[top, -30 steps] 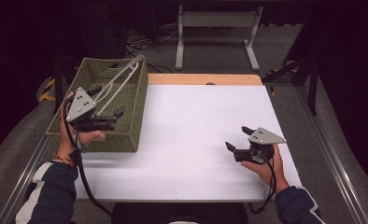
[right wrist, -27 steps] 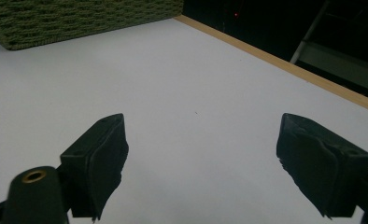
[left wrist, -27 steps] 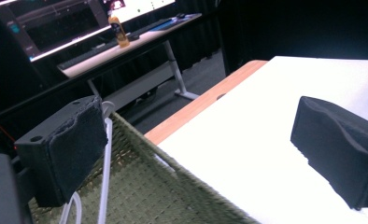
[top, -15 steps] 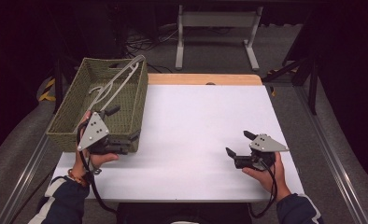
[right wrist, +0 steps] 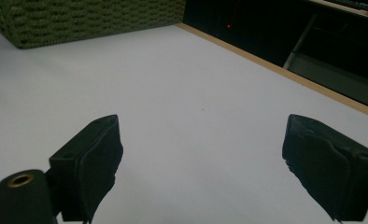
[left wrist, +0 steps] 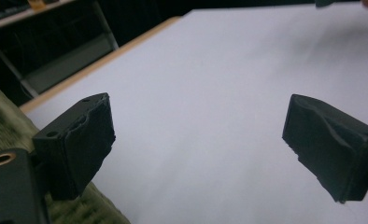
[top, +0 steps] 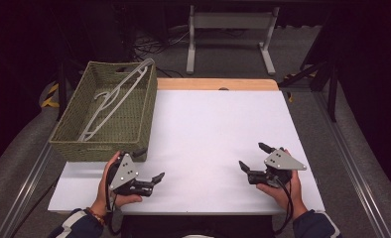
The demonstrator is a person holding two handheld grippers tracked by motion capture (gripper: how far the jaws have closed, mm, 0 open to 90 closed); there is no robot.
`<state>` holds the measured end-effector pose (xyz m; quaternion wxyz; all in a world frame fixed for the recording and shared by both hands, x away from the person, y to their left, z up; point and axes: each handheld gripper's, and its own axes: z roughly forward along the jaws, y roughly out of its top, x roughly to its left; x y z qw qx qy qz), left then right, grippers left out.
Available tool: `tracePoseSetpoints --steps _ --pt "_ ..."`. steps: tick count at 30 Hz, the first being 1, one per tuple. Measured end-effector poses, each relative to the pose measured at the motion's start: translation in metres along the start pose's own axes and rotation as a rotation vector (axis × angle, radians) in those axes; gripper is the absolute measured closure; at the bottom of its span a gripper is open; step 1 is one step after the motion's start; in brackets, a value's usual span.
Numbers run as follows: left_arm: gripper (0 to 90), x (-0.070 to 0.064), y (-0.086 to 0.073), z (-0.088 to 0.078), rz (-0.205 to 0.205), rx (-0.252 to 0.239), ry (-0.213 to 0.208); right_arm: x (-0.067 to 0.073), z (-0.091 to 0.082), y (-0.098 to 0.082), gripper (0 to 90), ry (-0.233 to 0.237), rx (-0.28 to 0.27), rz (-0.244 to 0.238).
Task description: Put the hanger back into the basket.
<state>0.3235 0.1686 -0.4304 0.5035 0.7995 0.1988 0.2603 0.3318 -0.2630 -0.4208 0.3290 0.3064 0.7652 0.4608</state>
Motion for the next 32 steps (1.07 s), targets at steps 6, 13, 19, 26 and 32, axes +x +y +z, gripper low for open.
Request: tracePoseSetpoints --steps 6,13,19,26,32 --pt "8.3 0.003 -0.014 0.003 0.011 0.074 0.016 0.01 0.002 -0.002 12.6 0.019 0.016 -0.025" --pt "8.0 0.003 -0.014 -0.001 -0.007 0.054 0.025 0.021 0.004 0.0 12.3 0.044 0.019 -0.064" --pt "6.3 0.005 -0.013 0.001 -0.004 0.062 0.024 0.02 0.005 -0.001 12.2 0.045 0.017 -0.069" --pt "5.9 0.005 -0.012 0.002 -0.022 0.061 0.011 0.022 0.006 -0.002 13.6 0.053 0.021 -0.079" --pt "6.0 0.006 -0.011 0.005 -0.023 0.063 0.003 0.021 0.006 -0.003 13.5 0.05 0.026 -0.081"
